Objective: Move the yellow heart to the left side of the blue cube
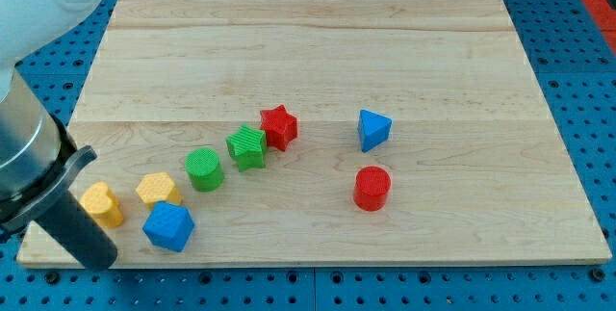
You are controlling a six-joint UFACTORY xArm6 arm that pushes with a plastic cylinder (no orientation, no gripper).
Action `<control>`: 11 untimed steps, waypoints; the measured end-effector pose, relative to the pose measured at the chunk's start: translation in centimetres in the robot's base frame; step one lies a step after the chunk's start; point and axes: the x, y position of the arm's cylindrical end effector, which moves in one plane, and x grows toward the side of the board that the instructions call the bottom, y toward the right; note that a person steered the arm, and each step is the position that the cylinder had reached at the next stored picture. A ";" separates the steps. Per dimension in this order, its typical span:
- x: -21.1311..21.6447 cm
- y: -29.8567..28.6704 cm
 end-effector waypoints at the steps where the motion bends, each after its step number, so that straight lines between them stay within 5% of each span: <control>1: -0.1 3.8; 3: -0.3 9.4; 4: 0.1 6.1; 6: -4.7 -10.1; 7: -6.1 -6.9; 11: -0.9 5.3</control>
